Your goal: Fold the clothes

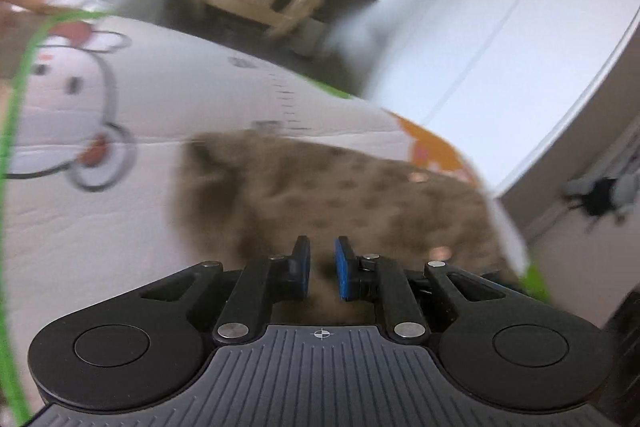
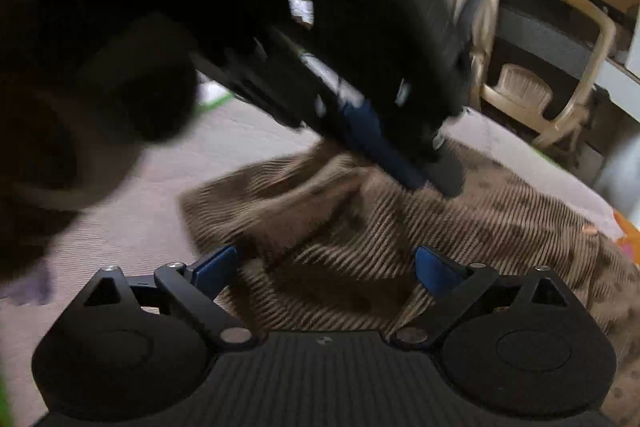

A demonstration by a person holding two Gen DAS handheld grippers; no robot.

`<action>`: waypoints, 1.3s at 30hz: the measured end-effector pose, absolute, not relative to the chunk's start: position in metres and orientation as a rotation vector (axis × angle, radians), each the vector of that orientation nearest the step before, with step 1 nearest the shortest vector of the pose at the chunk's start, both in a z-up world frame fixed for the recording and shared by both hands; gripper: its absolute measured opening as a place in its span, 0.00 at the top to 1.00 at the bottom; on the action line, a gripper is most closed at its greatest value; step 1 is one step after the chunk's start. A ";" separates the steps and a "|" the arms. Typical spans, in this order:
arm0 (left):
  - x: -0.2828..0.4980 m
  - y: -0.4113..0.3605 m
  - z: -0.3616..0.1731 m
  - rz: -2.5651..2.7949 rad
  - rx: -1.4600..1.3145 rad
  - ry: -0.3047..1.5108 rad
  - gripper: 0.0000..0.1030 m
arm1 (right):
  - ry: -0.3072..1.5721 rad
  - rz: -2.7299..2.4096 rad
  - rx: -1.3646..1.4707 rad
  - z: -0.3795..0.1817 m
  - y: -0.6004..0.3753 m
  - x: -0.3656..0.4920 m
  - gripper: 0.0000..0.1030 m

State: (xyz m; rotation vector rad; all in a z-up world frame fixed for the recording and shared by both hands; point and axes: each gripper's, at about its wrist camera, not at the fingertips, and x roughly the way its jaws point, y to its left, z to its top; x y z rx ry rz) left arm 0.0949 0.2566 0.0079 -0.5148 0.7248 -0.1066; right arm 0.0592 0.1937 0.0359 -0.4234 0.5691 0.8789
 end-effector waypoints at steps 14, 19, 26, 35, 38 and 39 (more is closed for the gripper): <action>0.050 0.286 -0.012 0.140 -0.372 0.787 0.34 | 0.589 0.863 -0.359 0.033 0.177 0.069 0.20; 0.052 0.272 -0.023 0.131 -0.310 0.759 0.54 | 0.571 0.872 -0.369 0.037 0.176 0.060 0.15; 0.062 0.282 -0.013 0.071 -0.520 0.745 0.90 | 0.444 0.922 -0.473 0.046 0.177 0.033 0.04; 0.091 0.259 0.010 -0.027 -0.545 0.709 0.90 | 0.487 0.847 -0.432 0.041 0.190 0.067 0.66; 0.085 0.269 0.019 -0.001 -0.545 0.667 0.74 | 0.503 0.861 -0.391 0.043 0.181 0.071 0.71; 0.082 0.276 0.024 0.030 -0.547 0.647 0.53 | 0.500 0.861 -0.391 0.042 0.181 0.071 0.71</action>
